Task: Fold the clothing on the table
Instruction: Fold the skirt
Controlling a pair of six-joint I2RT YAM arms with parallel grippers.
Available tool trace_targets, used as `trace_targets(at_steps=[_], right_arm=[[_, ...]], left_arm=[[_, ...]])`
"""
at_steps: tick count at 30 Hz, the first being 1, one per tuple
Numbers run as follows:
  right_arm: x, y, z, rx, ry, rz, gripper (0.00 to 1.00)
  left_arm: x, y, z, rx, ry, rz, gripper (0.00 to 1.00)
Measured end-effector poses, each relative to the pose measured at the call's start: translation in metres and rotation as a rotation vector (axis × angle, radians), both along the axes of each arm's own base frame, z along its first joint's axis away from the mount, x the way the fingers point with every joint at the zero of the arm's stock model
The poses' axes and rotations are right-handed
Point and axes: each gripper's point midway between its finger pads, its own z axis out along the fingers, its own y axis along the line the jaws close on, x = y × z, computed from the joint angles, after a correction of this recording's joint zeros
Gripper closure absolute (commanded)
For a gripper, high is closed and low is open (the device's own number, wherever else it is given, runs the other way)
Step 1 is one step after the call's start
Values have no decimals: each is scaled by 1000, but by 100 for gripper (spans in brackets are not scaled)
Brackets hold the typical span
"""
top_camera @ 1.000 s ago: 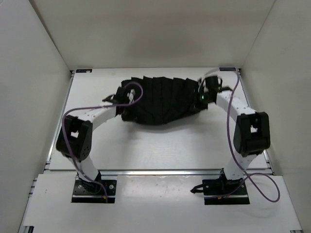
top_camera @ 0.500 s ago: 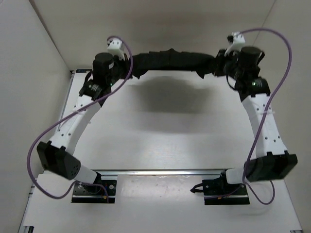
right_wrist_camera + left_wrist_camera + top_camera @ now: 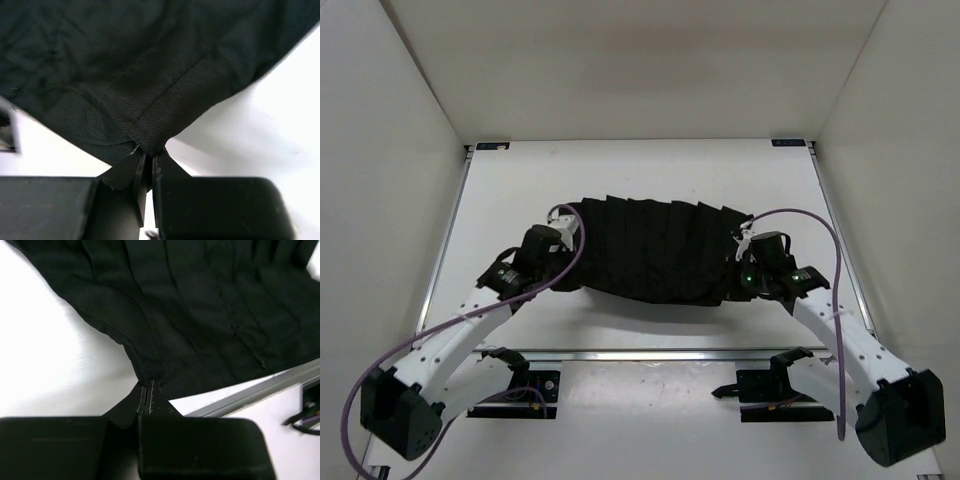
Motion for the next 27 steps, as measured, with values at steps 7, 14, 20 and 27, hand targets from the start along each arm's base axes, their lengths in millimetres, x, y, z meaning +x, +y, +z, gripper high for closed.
trace_targets(at_steps=[7,14,20,27], right_arm=[[30,-8,20,108,6,-94,99],[150,-7,69,74,-121,-59,100],[252,-7,146,18,-355,-42,100],[254,-19,217,-30,-593,-75,100]], left_arm=[[40,3,14,-13,36,66,100],[139,-10,40,23,-21,62,100],[230,-24,115,44,-258,67,100],[222,-11,177,35,-454,104,100]])
